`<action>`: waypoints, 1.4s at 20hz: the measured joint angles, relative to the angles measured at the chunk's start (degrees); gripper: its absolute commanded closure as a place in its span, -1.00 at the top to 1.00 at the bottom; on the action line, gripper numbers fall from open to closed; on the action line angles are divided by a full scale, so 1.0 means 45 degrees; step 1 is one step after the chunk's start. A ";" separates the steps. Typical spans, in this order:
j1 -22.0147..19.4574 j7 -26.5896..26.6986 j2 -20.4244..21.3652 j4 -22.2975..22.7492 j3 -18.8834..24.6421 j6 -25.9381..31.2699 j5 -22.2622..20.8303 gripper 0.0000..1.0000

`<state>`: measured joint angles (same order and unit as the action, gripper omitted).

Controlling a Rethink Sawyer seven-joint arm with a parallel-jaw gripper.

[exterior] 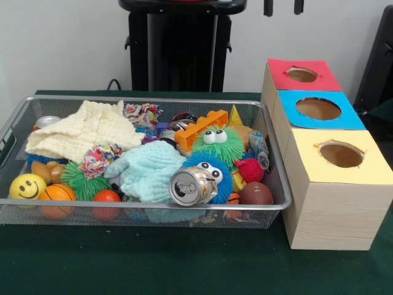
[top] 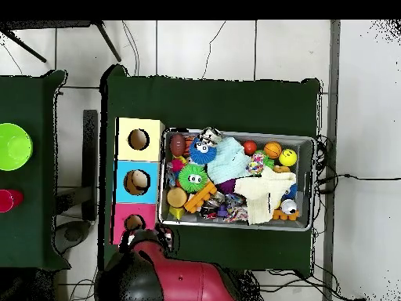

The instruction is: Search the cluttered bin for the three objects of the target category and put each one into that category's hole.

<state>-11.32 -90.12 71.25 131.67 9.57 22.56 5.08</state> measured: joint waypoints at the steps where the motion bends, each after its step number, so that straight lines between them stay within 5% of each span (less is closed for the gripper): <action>1: 0.0022 0.0000 -0.0018 -0.0002 0.0004 -0.0084 -0.0139 1.00; 17: -0.0229 0.0000 -0.1570 -0.0013 -0.0123 -0.0816 -0.3817 1.00; 28: -0.1100 0.0000 -0.2454 -0.0018 -0.0131 -0.1818 -0.4964 1.00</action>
<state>-16.27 -90.12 60.21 131.59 8.98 14.38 -17.26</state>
